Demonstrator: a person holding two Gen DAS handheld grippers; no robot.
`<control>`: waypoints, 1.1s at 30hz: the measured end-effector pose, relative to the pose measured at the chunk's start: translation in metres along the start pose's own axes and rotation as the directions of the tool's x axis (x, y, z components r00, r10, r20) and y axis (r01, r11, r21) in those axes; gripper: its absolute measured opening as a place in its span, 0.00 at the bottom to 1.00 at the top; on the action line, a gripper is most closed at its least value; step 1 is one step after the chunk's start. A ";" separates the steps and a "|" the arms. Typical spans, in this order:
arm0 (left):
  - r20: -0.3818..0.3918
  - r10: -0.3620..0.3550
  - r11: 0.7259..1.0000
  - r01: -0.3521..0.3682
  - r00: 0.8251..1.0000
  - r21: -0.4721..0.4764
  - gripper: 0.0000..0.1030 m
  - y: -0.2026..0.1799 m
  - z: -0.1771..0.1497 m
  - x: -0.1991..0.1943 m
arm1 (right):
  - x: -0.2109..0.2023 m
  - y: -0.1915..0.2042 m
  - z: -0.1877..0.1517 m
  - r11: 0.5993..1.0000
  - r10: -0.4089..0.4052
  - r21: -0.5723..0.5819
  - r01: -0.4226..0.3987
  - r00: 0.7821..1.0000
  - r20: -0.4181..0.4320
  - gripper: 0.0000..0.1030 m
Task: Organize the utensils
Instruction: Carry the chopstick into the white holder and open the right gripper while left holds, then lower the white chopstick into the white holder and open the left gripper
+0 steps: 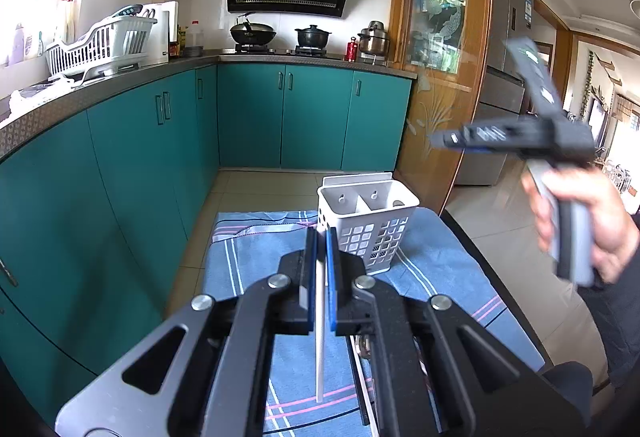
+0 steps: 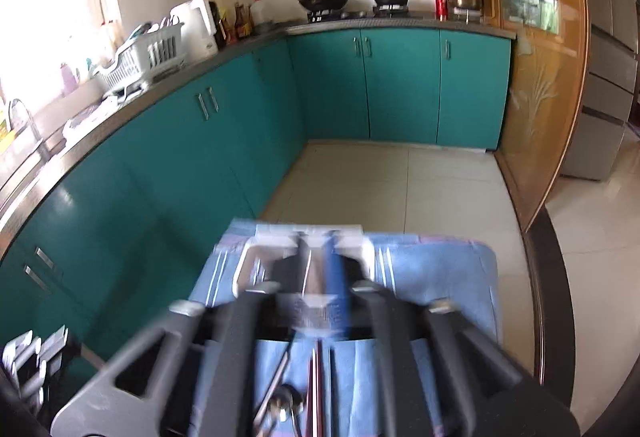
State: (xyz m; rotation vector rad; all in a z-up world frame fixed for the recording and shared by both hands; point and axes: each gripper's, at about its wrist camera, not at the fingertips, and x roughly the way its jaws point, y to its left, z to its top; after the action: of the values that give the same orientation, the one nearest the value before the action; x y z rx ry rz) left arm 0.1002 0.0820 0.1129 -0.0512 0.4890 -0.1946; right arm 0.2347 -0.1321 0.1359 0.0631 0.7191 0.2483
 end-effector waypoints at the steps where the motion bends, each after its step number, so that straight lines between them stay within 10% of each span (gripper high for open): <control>1: -0.002 -0.002 1.000 0.002 1.000 0.003 0.04 -0.001 -0.001 0.000 | -0.002 -0.001 -0.014 1.000 -0.015 -0.013 0.014 1.000 -0.018 0.91; 5: -0.002 -0.003 1.000 0.003 1.000 0.005 0.04 -0.003 0.000 0.001 | 0.006 -0.004 -0.101 0.998 -0.016 -0.068 0.001 0.977 -0.212 0.86; 11: -0.011 -0.012 1.000 0.012 1.000 0.019 0.04 -0.008 0.000 0.006 | 0.004 -0.025 -0.182 0.995 0.069 0.084 -0.049 0.961 -0.268 0.78; 22: -0.008 -0.022 0.999 0.022 1.000 0.034 0.04 -0.014 -0.001 0.006 | 0.037 -0.015 -0.171 0.999 0.032 0.019 -0.027 0.956 -0.291 0.64; 33: 0.031 -0.057 0.998 0.055 0.998 0.043 0.04 -0.017 0.031 0.003 | 0.015 -0.046 -0.183 0.988 0.102 0.125 -0.088 0.988 -0.114 0.64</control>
State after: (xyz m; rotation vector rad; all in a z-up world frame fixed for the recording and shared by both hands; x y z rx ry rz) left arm 0.1144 0.0648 0.1405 -0.0265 0.4519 -0.2588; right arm 0.1338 -0.1777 -0.0179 0.1982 0.8518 0.3020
